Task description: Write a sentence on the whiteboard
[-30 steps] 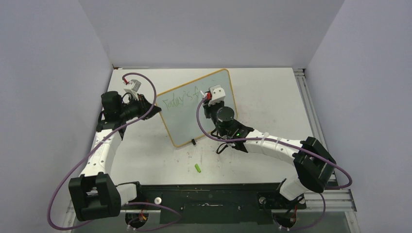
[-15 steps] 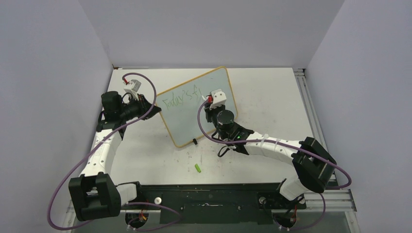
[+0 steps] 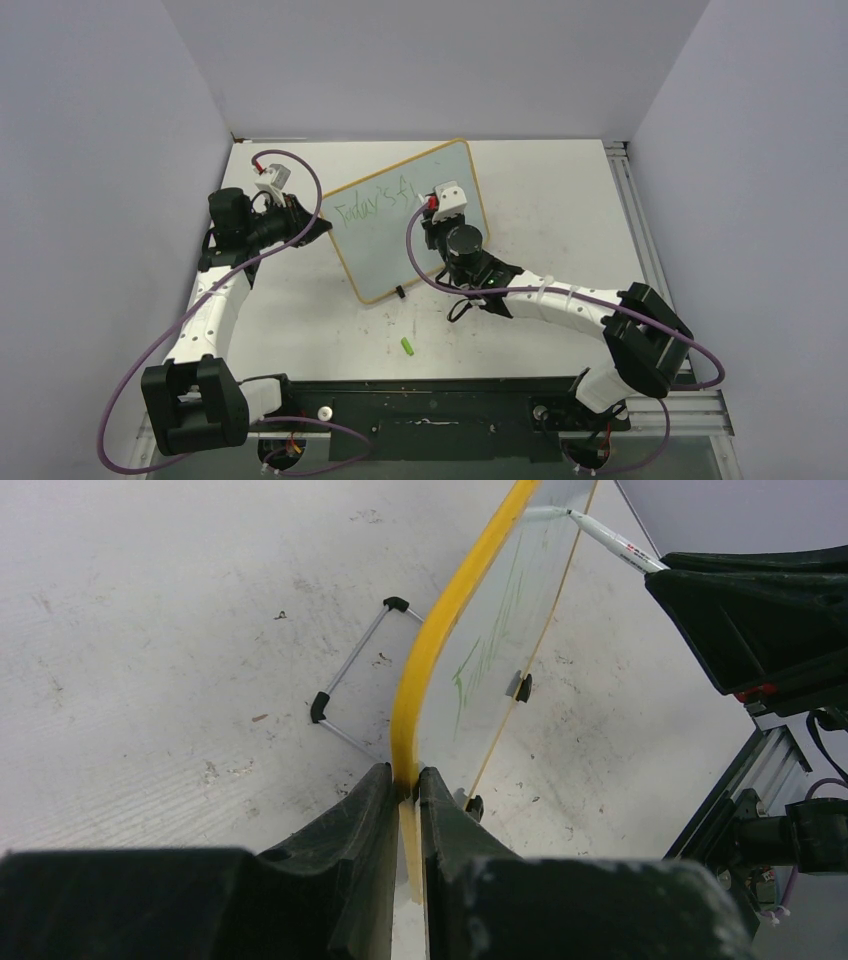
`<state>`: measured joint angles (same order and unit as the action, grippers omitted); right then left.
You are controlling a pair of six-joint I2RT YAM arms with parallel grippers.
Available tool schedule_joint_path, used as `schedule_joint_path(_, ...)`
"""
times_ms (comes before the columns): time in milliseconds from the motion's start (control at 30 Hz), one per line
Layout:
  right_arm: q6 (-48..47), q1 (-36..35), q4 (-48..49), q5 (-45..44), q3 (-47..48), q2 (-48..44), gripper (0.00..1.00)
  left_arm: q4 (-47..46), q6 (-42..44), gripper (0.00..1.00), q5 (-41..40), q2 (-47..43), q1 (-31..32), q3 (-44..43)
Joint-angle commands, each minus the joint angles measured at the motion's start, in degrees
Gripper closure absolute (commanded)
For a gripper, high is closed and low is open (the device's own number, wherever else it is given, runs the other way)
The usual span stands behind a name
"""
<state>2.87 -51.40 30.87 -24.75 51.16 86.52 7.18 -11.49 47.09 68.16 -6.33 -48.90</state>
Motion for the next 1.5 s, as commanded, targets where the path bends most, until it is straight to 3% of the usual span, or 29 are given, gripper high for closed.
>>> schedule_joint_path(0, -1.5, 0.4, 1.3, -0.8, 3.5, -0.9, 0.95, -0.6, 0.5, 1.0, -0.1, -0.6, 0.2, -1.6)
schedule_joint_path(1467, 0.1, 0.4, 0.7, -3.8, -0.6, -3.7, 0.95, -0.8, 0.4, 1.0, -0.2, -1.0, 0.2, -1.5)
